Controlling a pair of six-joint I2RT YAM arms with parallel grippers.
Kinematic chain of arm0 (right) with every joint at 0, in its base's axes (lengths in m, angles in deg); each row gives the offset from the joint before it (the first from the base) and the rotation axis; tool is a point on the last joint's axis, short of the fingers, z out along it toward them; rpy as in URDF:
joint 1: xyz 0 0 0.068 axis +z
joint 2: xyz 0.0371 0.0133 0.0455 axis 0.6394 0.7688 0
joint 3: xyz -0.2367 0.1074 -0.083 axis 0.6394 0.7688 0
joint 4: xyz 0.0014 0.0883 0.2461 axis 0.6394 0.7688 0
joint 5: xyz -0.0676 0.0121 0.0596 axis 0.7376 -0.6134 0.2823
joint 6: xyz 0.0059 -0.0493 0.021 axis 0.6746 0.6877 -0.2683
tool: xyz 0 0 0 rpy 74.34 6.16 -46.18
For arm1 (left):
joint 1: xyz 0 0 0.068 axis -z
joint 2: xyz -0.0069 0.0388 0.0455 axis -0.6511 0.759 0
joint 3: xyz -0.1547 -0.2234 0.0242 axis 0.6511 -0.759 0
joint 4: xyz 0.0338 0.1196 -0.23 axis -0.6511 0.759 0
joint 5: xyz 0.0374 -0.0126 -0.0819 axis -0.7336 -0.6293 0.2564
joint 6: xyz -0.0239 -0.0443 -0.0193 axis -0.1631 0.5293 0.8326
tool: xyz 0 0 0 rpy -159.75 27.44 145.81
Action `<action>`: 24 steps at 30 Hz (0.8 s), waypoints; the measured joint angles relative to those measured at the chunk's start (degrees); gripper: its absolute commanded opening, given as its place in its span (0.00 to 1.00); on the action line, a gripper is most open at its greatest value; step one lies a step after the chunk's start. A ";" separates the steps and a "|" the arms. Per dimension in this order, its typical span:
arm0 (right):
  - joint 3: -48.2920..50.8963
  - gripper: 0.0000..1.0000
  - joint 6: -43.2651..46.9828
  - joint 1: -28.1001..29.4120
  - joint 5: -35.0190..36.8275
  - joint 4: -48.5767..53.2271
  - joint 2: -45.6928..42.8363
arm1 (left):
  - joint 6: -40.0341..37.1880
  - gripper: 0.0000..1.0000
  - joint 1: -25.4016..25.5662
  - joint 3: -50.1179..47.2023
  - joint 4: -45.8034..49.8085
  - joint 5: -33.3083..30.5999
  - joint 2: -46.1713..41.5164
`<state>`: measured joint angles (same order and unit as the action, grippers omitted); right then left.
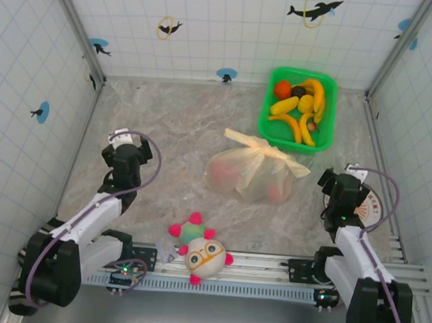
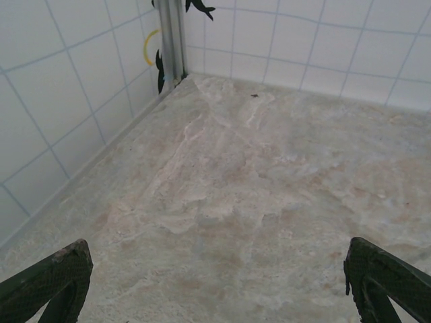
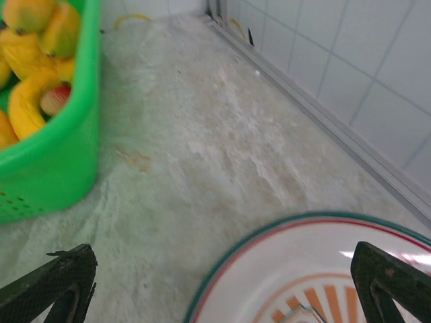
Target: Place the fake fruits into the plastic bag and tie a complex knot
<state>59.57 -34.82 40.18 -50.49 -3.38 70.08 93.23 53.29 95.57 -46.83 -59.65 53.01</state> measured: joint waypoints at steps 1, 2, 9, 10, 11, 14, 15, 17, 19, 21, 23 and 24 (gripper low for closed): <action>0.79 1.00 0.74 0.11 -0.61 -5.60 2.86 | -0.68 0.97 -0.42 -0.61 -1.75 0.26 0.81; 1.18 1.00 1.53 0.37 -1.09 -10.38 5.68 | -1.55 0.97 -0.87 -1.16 -3.58 0.68 1.57; 1.81 1.00 6.95 3.28 -4.79 -39.26 28.20 | -5.57 0.97 -2.93 -5.18 -15.98 6.32 5.66; 1.95 1.00 7.45 3.34 -5.22 -43.23 31.54 | -6.19 0.97 -3.19 -5.99 -18.12 7.63 6.25; 1.90 1.00 7.67 3.32 -5.42 -44.72 33.35 | -6.56 0.97 -3.50 -6.54 -19.80 8.55 6.88; -0.44 1.00 7.34 2.75 -4.72 -40.76 33.38 | -8.20 0.97 -4.63 -7.34 -24.90 11.26 10.54; -2.03 1.00 7.17 2.49 -4.33 -40.28 33.46 | -9.07 0.97 -4.92 -7.34 -26.69 12.07 12.20; -4.00 1.00 6.91 2.29 -3.54 -40.15 33.42 | -10.64 0.97 -5.20 -7.34 -30.05 13.33 15.61; -5.05 1.00 6.69 2.29 -3.21 -39.47 33.33 | -12.39 0.97 -5.35 -7.34 -34.51 14.84 20.09; -5.16 1.00 6.56 2.32 -2.99 -39.01 33.31 | -13.05 0.97 -5.81 -7.28 -36.92 16.20 23.50; -5.16 1.00 6.47 2.34 -2.67 -38.45 33.31 | -13.25 0.97 -7.15 -7.06 -37.03 17.59 24.87; -5.14 1.00 6.47 2.49 -2.40 -38.34 33.31 | -13.20 0.97 -8.00 -6.86 -37.57 18.34 25.42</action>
<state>54.43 -28.35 42.67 -52.90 -41.71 103.39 80.03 45.29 88.71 -84.41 -41.31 78.43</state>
